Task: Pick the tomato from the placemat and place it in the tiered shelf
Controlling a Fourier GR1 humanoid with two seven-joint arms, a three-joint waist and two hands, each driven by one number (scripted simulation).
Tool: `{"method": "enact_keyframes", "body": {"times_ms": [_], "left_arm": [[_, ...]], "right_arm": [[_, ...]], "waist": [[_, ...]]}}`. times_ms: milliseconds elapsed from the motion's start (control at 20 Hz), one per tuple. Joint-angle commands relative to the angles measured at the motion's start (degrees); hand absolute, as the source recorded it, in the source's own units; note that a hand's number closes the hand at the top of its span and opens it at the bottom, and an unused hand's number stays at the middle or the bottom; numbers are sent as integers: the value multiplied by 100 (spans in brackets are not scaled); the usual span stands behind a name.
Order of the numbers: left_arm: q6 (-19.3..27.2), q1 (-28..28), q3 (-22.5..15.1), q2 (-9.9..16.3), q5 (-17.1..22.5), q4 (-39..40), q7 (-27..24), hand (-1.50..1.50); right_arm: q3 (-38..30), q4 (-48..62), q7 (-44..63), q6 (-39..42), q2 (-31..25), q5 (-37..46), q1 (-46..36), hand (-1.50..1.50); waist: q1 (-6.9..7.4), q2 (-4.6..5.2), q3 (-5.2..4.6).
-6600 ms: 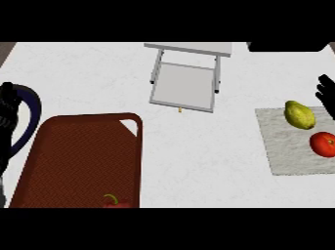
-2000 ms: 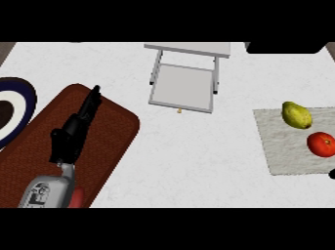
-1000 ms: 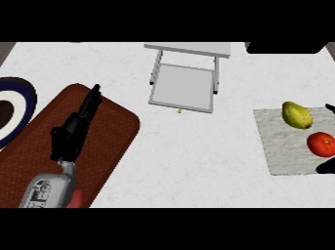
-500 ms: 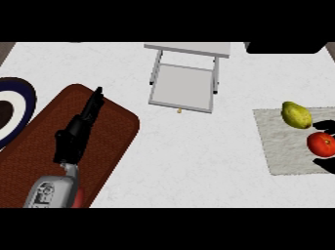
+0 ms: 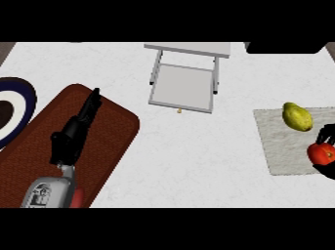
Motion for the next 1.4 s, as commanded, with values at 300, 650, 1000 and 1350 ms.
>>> {"method": "enact_keyframes", "body": {"times_ms": [300,650,1000,1350], "left_arm": [[-9,-167,-314,-224,-145,111,63,0],[-179,-422,-376,-235,-81,224,104,0],[-125,-509,-483,-333,-166,247,202,0],[-100,-544,-300,-216,-139,414,142,0]], "right_arm": [[1767,-1004,2273,-990,2781,989,-776,150],[2831,-1215,3864,-2520,2843,405,-1811,150],[3998,-1447,6036,-3783,2855,840,-3298,150],[4436,-930,7742,-3686,2855,1761,-4700,150]], "waist": [[415,-7,-33],[804,24,12],[809,-60,-26],[584,-75,-44]]}}
